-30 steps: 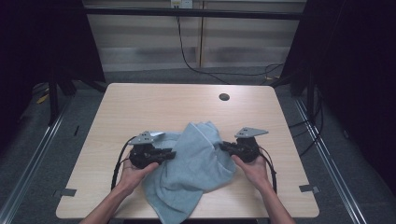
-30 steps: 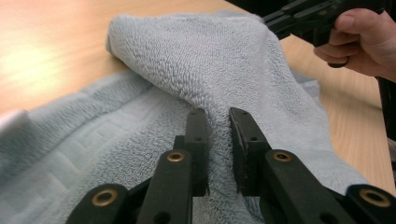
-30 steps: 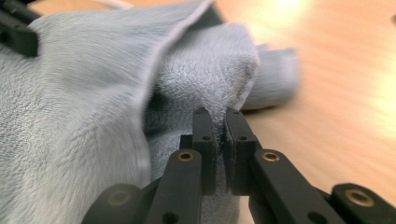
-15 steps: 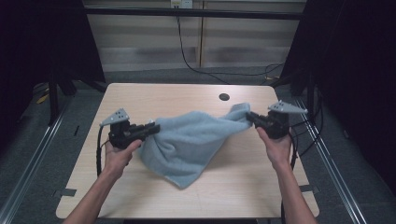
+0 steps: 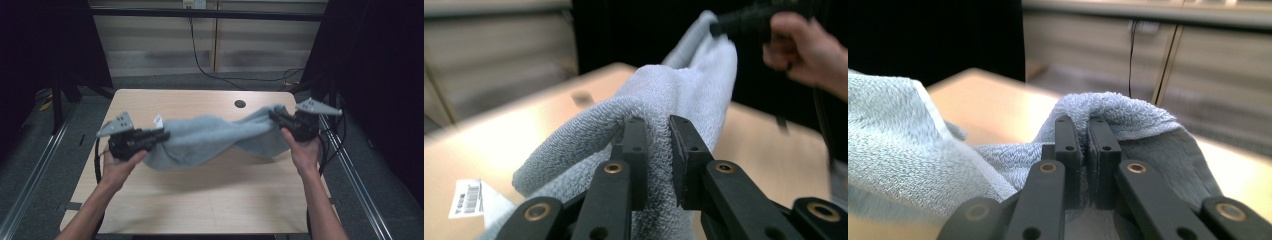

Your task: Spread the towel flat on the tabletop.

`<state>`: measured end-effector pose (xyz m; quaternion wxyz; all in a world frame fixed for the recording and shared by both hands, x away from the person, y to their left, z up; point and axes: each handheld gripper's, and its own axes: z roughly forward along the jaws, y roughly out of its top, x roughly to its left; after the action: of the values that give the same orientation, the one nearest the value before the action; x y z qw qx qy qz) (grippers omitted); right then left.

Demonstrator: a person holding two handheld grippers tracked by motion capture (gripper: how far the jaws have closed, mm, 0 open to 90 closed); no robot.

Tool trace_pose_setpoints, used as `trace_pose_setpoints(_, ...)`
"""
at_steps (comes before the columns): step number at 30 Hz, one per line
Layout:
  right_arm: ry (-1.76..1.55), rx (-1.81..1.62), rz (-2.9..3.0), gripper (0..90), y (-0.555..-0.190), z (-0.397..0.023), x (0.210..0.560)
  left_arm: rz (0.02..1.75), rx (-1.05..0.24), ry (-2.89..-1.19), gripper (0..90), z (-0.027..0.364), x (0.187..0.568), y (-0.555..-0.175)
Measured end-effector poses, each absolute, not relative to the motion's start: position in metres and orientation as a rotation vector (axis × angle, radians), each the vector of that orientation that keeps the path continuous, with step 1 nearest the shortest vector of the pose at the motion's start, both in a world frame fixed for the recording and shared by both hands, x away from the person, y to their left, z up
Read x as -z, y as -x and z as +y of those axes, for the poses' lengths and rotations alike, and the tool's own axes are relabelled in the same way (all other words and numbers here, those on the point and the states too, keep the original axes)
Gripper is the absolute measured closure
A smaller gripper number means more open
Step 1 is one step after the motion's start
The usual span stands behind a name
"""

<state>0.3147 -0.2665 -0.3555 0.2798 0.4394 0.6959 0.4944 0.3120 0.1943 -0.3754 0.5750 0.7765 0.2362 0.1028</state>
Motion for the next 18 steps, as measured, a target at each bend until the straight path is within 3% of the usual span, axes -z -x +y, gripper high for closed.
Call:
trace_pose_setpoints(1, -1.178, -1.326, 1.866, 85.5, -0.315, -0.266, 0.355, 0.553, -0.241, -1.819, 79.0, 0.194, 0.375, -0.312)
trace_pose_setpoints(2, -1.214, -1.314, 1.919, 85.4, -0.298, -0.269, 0.382, 0.578, -0.158, -1.868, 78.8, 0.192, 0.404, -0.304)
trace_pose_setpoints(3, -1.214, -1.314, 1.919, 85.4, -0.298, -0.269, 0.382, 0.578, -0.158, -1.868, 78.7, 0.192, 0.404, -0.304)
trace_pose_setpoints(5, -1.272, -1.272, 1.994, 85.2, -0.276, -0.271, 0.419, 0.595, -0.043, -1.922, 78.3, 0.185, 0.441, -0.292)
trace_pose_setpoints(9, -1.331, -1.153, 2.102, 84.1, -0.247, -0.269, 0.459, 0.584, 0.044, -1.976, 73.5, 0.18, 0.459, -0.275)
trace_pose_setpoints(13, -1.366, -1.091, 2.148, 77.8, -0.228, -0.272, 0.473, 0.572, 0.033, -1.928, 63.0, 0.185, 0.447, -0.274)
trace_pose_setpoints(16, -1.377, -1.1, 2.132, 72.1, -0.222, -0.273, 0.468, 0.577, 0.012, -1.887, 60.0, 0.191, 0.438, -0.279)
trace_pose_setpoints(18, -1.358, -1.148, 2.097, 63.7, -0.216, -0.272, 0.456, 0.601, -0.025, -1.855, 56.5, 0.198, 0.43, -0.287)
